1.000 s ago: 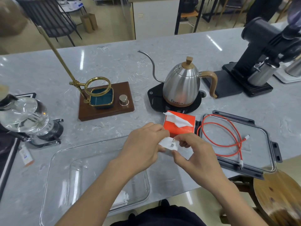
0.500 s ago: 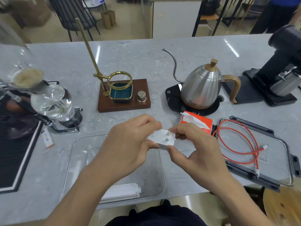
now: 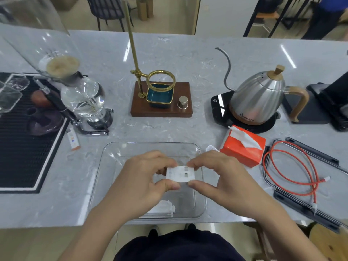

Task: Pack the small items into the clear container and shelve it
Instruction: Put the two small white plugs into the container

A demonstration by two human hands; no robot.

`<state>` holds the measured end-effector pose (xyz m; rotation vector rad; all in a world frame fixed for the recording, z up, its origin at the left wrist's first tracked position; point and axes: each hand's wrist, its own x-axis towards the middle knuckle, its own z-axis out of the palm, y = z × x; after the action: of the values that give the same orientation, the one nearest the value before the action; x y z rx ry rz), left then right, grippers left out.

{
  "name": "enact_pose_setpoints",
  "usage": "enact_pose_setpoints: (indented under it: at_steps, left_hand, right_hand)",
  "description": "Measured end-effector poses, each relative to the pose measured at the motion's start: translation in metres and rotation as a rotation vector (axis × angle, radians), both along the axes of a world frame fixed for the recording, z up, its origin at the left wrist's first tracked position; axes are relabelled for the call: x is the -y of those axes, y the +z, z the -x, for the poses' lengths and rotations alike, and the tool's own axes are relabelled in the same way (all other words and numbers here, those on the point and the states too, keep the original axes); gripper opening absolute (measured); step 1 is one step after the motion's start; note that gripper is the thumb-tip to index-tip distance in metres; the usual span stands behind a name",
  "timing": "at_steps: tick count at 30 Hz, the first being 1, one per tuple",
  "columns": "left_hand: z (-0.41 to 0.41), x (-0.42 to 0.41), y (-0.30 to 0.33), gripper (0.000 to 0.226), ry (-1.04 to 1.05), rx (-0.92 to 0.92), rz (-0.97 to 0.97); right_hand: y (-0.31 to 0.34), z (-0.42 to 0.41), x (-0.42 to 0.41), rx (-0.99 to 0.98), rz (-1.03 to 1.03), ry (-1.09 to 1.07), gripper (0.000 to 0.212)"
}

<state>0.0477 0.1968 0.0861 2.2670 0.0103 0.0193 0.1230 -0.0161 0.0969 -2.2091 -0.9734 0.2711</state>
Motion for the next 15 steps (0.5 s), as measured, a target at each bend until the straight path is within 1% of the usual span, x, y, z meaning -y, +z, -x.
enact_pose_setpoints:
  at_steps: [3, 8, 12, 15]
  left_hand:
    - [0.003, 0.002, -0.008, 0.031, 0.018, -0.061, 0.062]
    - [0.004, 0.002, -0.017, 0.028, 0.003, -0.179, 0.125]
    - [0.003, 0.003, -0.023, 0.027, 0.002, -0.24, 0.155]
    - [0.001, 0.004, -0.026, 0.026, -0.015, -0.269, 0.131]
  right_hand:
    - [-0.005, -0.003, -0.001, -0.017, 0.07, 0.048, 0.03]
    - [-0.011, -0.004, -0.003, -0.026, 0.147, 0.089, 0.027]
    - [-0.015, -0.004, -0.004, -0.043, 0.185, 0.099, 0.027]
    - [-0.017, -0.003, -0.005, -0.046, 0.221, 0.114, 0.026]
